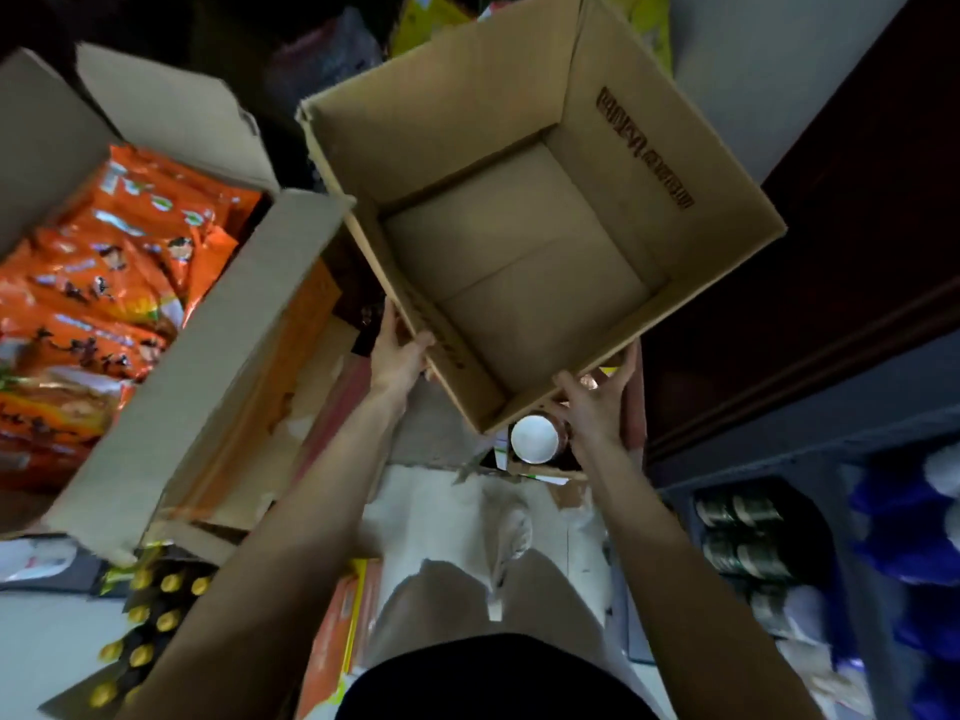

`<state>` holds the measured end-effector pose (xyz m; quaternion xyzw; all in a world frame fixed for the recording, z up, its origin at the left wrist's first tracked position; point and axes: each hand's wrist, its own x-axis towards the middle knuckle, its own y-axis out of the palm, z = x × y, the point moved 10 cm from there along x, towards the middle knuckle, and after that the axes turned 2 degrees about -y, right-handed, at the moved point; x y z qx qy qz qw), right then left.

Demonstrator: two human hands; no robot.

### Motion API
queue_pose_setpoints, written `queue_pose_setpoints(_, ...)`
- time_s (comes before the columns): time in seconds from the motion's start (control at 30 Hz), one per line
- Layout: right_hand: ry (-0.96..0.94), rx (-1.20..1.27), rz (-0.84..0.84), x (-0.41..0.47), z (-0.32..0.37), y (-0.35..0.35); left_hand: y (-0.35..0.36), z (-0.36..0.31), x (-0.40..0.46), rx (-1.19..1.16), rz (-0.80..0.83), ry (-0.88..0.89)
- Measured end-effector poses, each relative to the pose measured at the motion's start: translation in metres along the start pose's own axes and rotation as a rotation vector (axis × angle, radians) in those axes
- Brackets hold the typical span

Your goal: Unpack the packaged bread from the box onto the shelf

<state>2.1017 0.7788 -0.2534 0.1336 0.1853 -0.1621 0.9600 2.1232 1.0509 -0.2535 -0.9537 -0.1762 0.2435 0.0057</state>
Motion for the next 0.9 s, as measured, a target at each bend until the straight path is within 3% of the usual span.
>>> queue_pose_setpoints(0.33,-0.091,-0.179,0.002,0.136,0.045,0.017,0.08,-0.004,0.094,-0.171,-0.049,-0.068)
queue_pose_setpoints(0.5,-0.25,-0.431,-0.029,0.188,0.044,0.005,0.142,0.024,0.127,-0.23,0.104,-0.192)
queue_pose_setpoints(0.63,-0.265,-0.78,0.007,0.226,0.013,-0.001,0.198,0.043,0.151,-0.008,0.306,-0.255)
queue_pose_setpoints(0.77,-0.234,-0.911,0.045,0.252,0.007,-0.004,0.208,0.06,0.16,0.093,0.263,-0.35)
queue_pose_setpoints(0.9,-0.293,-1.038,0.082,0.238,0.014,0.007,0.191,0.047,0.143,0.109,0.244,-0.309)
